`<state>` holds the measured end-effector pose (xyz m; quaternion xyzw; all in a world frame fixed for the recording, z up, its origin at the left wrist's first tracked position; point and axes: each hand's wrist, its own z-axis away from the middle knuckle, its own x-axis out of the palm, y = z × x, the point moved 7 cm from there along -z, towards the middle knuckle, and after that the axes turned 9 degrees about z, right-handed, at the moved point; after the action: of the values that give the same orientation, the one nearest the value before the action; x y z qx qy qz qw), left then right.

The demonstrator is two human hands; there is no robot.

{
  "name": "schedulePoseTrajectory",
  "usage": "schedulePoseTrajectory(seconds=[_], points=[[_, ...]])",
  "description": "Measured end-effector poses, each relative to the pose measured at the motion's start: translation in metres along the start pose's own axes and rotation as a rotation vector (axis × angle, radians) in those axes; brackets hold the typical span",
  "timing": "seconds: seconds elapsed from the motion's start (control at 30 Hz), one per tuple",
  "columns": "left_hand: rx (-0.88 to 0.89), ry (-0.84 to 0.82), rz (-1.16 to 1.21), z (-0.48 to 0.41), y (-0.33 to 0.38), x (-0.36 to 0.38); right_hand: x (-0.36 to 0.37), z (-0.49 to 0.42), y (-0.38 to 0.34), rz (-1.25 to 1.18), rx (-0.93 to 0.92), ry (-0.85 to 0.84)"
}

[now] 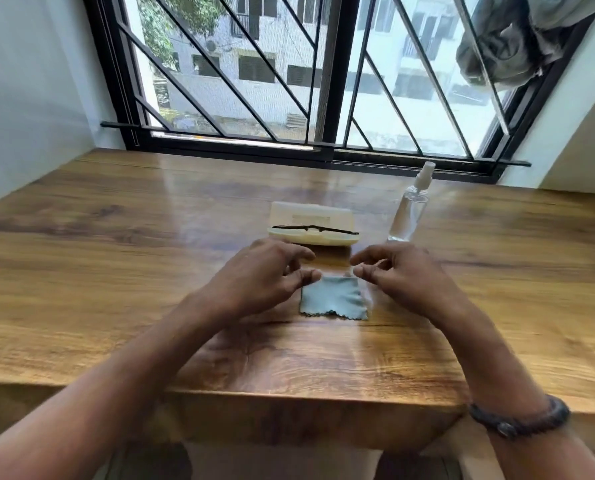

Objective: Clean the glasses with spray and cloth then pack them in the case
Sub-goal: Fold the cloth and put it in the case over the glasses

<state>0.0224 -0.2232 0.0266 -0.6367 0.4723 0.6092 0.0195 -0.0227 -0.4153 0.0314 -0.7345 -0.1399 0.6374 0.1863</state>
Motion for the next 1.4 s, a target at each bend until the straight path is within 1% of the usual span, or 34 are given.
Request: schedulePoseTrajectory(seconds=[0.07,0.1,0.27,0.4,0.5,0.7,0.77,0.9,1.17,1.3,1.4], points=[[-0.011,-0.004,-0.056,-0.003,0.0,0.003,0.006,0.0,-0.008,0.152,-0.054,0.021],[-0.015,-0.005,-0.074,-0.004,0.0,0.004,0.008,0.0,-0.01,0.173,-0.077,0.028],[-0.04,0.001,-0.059,-0.009,-0.003,0.004,0.006,-0.001,-0.018,0.149,-0.183,0.052],[-0.085,-0.052,0.014,-0.017,-0.005,0.005,0.009,-0.009,-0.02,0.14,-0.205,-0.027],[-0.078,-0.06,0.068,-0.018,-0.005,0.005,0.007,-0.011,-0.017,0.072,-0.22,-0.011],[-0.054,0.1,0.242,-0.016,-0.012,-0.004,0.008,-0.02,0.002,-0.191,-0.141,0.024],[-0.036,0.124,0.267,-0.015,-0.01,-0.004,0.009,-0.022,0.007,-0.245,-0.1,0.039],[-0.017,0.135,0.231,-0.014,-0.006,-0.002,0.008,-0.02,0.008,-0.281,-0.083,0.053],[0.036,0.12,0.241,-0.004,-0.001,-0.004,0.009,-0.007,0.0,-0.426,-0.128,-0.001],[0.06,0.094,0.26,0.002,0.0,-0.005,0.01,-0.003,0.0,-0.421,-0.145,-0.029],[0.071,0.066,0.26,0.006,0.0,-0.004,0.013,-0.002,0.003,-0.407,-0.142,-0.087]])
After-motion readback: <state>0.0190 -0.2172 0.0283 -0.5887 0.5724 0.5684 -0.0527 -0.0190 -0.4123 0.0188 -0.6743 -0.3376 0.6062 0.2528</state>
